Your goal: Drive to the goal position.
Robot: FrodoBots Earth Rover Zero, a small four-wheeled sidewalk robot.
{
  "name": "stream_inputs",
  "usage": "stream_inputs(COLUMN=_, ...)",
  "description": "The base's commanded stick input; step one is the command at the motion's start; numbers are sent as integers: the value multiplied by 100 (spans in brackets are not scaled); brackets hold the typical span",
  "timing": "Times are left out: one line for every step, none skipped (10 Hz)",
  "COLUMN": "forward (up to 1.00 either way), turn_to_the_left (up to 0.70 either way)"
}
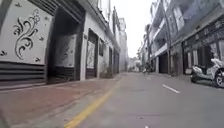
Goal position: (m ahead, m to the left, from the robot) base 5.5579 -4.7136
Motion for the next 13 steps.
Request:
stream_inputs(forward=100, turn_to_the_left=-34)
stream_inputs(forward=100, turn_to_the_left=-34)
stream_inputs(forward=100, turn_to_the_left=-34)
stream_inputs(forward=100, turn_to_the_left=-28)
stream_inputs(forward=100, turn_to_the_left=-12)
stream_inputs(forward=100, turn_to_the_left=5)
stream_inputs(forward=100, turn_to_the_left=-10)
stream_inputs(forward=100, turn_to_the_left=-28)
stream_inputs(forward=100, turn_to_the_left=-30)
stream_inputs(forward=100, turn_to_the_left=-24)
stream_inputs(forward=100, turn_to_the_left=-17)
stream_inputs(forward=100, turn_to_the_left=-11)
stream_inputs(forward=100, turn_to_the_left=-5)
